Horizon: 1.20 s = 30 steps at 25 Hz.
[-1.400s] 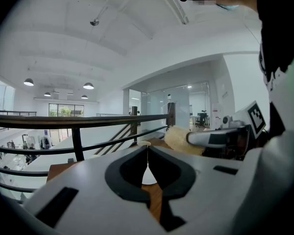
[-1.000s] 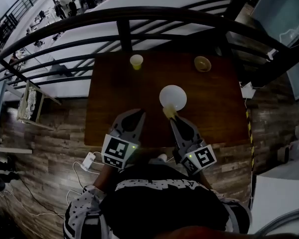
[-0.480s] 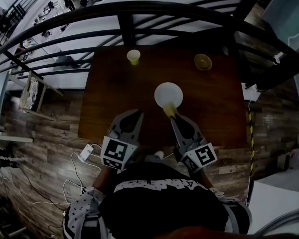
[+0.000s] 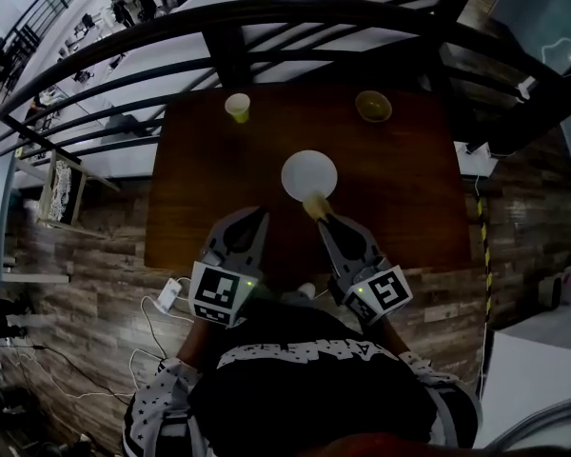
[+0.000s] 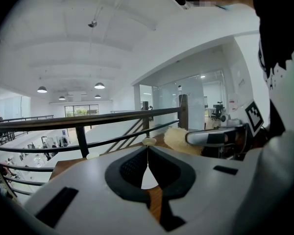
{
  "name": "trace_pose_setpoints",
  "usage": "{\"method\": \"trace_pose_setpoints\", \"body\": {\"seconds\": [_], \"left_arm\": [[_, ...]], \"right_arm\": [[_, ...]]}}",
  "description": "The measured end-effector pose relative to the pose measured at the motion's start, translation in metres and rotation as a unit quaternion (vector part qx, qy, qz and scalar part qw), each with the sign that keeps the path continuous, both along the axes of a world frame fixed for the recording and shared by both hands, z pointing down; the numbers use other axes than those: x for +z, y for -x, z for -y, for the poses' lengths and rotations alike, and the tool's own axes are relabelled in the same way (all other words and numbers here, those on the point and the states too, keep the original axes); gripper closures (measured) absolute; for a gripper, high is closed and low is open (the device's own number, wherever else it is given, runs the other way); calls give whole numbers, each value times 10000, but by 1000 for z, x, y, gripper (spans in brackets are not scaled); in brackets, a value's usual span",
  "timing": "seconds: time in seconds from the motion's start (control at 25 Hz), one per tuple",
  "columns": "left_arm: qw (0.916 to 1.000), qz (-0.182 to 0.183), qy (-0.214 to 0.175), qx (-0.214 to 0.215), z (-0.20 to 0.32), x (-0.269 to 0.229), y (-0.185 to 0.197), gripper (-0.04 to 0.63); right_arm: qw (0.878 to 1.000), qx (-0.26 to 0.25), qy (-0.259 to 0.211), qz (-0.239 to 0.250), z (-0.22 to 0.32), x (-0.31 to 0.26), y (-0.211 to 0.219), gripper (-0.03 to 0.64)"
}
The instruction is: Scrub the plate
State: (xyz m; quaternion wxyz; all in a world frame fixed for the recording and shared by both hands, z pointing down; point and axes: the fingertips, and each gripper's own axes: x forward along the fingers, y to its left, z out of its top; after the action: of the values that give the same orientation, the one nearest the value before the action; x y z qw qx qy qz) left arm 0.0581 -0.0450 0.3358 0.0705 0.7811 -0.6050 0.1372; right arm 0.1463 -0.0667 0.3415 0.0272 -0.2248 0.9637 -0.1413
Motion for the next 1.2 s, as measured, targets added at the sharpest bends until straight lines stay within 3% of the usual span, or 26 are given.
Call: {"method": "trace_pose_setpoints", "body": {"seconds": [0.68, 1.2], "left_arm": [[9994, -118, -3, 338, 54, 5, -8, 581], [9993, -257, 21, 273, 60, 15, 21, 581]], "right_arm": [[9992, 318, 55, -232, 44, 7, -8, 568], [9980, 133, -11, -623, 51, 26, 22, 568]]}}
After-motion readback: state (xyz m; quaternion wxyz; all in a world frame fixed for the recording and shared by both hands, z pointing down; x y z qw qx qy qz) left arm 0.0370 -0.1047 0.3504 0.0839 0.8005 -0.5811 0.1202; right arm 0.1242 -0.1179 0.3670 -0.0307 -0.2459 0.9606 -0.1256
